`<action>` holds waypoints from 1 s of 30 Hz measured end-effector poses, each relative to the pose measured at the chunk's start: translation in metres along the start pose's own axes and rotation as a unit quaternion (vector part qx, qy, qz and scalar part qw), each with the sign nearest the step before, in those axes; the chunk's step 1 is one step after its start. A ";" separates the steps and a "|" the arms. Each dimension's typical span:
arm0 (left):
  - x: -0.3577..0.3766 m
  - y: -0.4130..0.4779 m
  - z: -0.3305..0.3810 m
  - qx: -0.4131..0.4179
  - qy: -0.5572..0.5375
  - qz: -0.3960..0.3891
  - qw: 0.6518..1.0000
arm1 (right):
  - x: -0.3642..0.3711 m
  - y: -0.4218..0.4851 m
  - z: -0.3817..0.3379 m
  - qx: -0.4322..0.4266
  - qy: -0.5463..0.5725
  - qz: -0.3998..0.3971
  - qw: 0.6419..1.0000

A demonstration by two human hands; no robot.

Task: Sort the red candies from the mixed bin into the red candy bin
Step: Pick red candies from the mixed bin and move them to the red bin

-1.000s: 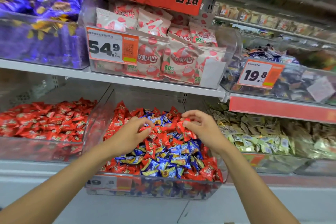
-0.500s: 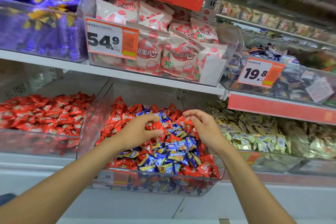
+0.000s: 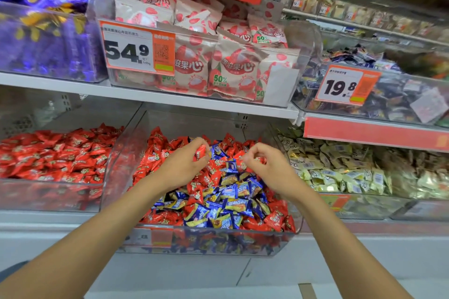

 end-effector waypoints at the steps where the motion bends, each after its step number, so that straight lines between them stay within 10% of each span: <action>1: 0.002 0.004 -0.003 0.004 -0.003 -0.011 1.000 | -0.004 0.000 0.000 0.004 0.013 0.013 1.000; 8: 0.021 0.011 -0.010 -0.036 0.082 -0.130 0.987 | -0.014 -0.001 -0.001 0.020 0.004 0.019 1.000; 23: -0.041 -0.016 -0.013 -0.011 0.129 0.000 0.992 | 0.013 0.016 -0.017 -0.012 0.058 -0.024 0.998; 30: -0.022 -0.028 -0.027 -0.029 0.120 -0.091 0.988 | 0.063 0.044 -0.012 -0.009 -0.159 -0.096 0.983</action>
Point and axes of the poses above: each hand's wrist, its own y-axis towards the middle knuckle, its own x-axis out of the palm, z = x × y, the point moved 5 cm from there along y, towards the middle knuckle
